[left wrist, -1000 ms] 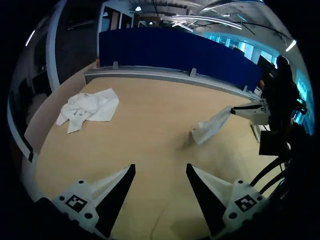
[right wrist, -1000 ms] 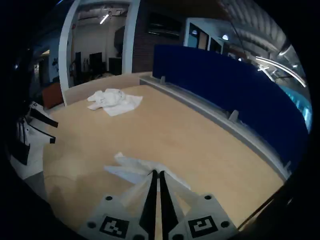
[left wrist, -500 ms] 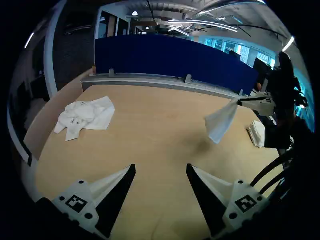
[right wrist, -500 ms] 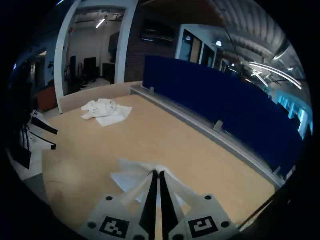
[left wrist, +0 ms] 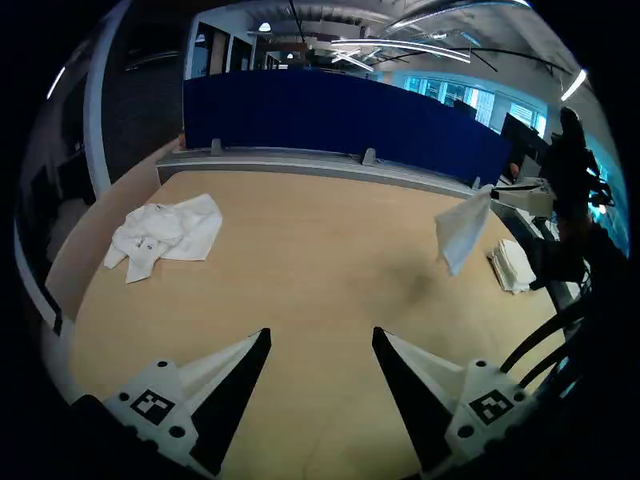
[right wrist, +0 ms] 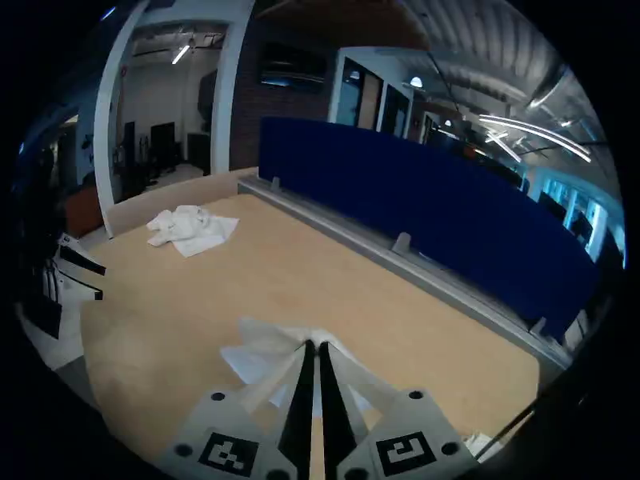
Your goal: Fold towel
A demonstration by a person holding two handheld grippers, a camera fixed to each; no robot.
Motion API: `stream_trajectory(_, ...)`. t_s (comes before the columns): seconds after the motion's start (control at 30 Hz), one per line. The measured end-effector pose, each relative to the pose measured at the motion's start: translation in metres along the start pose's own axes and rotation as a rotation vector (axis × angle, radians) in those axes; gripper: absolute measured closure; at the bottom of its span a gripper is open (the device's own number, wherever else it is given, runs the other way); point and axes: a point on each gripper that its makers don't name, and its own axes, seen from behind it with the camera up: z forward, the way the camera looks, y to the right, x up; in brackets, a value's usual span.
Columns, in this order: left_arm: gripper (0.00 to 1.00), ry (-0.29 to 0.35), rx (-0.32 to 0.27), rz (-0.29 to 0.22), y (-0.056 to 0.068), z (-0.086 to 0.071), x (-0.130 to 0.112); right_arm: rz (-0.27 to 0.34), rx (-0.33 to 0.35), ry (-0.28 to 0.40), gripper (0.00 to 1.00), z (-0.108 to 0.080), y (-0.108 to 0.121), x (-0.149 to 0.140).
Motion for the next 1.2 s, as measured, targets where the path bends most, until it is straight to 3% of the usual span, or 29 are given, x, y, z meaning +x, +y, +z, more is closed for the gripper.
stream_trajectory(0.5, 0.06, -0.020, 0.015, -0.013, 0.005, 0.002, -0.004, 0.017, -0.092, -0.046, 0.95, -0.045, 0.111, -0.029)
stream_trajectory(0.8, 0.06, -0.035, 0.027, -0.017, 0.011, 0.005, -0.005, 0.060, -0.141, -0.060, 0.96, -0.062, 0.177, -0.047)
stream_trajectory(1.2, 0.06, -0.044, 0.039, -0.020, 0.017, 0.012, 0.001, 0.073, -0.213, -0.096, 0.96, -0.078, 0.255, -0.065)
